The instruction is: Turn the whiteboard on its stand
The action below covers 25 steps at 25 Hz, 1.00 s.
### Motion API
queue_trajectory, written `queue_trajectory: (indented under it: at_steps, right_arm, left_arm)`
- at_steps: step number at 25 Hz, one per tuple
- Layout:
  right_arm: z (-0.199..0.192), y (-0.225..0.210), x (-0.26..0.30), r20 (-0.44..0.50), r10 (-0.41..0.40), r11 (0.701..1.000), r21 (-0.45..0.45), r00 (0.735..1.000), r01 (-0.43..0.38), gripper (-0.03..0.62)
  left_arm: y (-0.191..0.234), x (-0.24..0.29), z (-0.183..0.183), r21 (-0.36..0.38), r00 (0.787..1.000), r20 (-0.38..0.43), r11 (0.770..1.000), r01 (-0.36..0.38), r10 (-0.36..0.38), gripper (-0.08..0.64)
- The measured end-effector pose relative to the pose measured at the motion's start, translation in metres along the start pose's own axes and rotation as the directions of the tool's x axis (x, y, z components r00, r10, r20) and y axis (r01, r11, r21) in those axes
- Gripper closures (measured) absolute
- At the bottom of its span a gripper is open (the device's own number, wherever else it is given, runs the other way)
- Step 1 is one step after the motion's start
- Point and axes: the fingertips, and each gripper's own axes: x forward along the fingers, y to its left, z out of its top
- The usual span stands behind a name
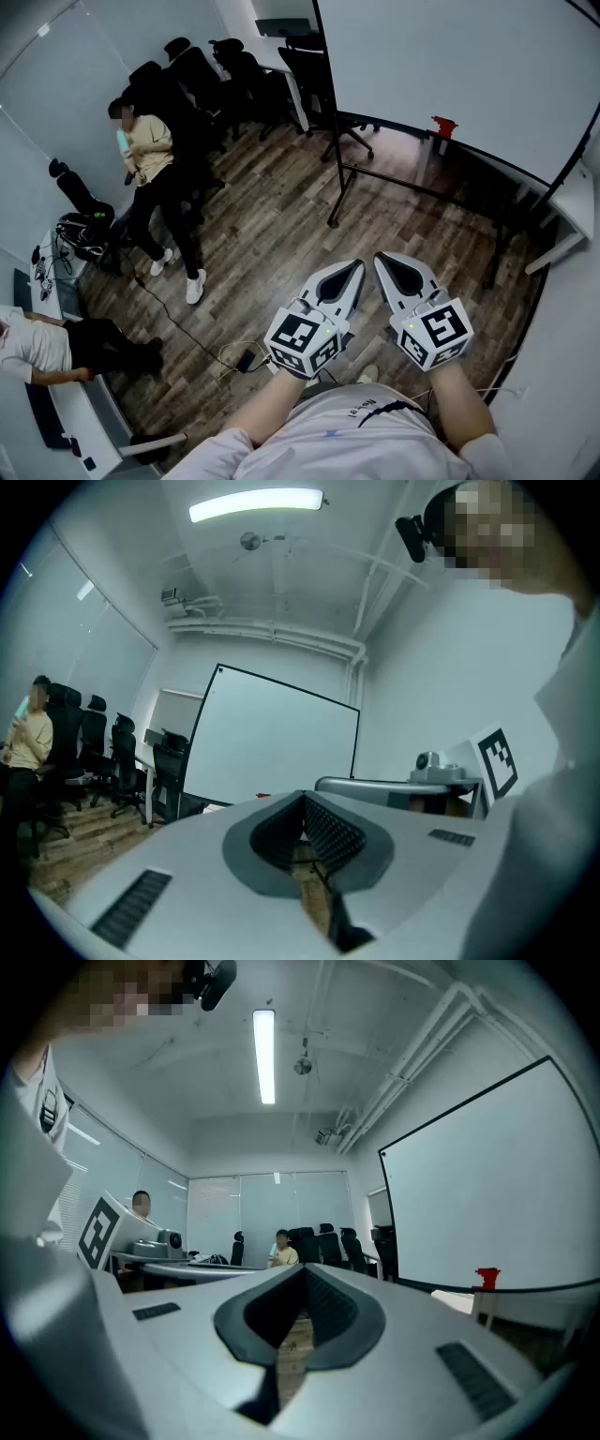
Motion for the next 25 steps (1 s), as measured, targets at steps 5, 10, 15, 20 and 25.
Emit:
queue_trajectory:
  at_steps: [5,10,15,20,25]
  right_arm:
    - [0.0,0.0,-0.004,-0.002,0.001,1.0,0.008,1.0,-0.001,0.581]
    - [0.002,-0.003,-0.007,0.01,0.018,1.0,0.019,1.0,-0.018,0.581]
    - [0.0,-0.012,-0.016,0.032,0.024,0.998,0.055,0.999,-0.026,0.581]
    - [-0.004,-0.031,-0.004,0.042,0.0,0.995,0.099,0.999,-0.004,0.581]
    - [-0.013,-0.04,0.022,0.017,0.002,0.993,0.118,1.0,-0.004,0.581]
  left_arm:
    - [-0.003,-0.001,0.002,-0.001,1.0,0.0,1.0,-0.004,0.004,0.549]
    - [-0.004,0.003,0.0,0.004,1.0,-0.009,1.0,-0.009,0.009,0.549]
    - [-0.002,0.0,-0.005,0.01,0.999,-0.022,1.0,-0.026,0.026,0.549]
    - [0.037,0.0,0.003,0.008,0.997,-0.014,0.997,-0.081,0.081,0.549]
    - [0.072,0.009,0.007,-0.008,0.993,-0.019,0.994,-0.113,0.113,0.549]
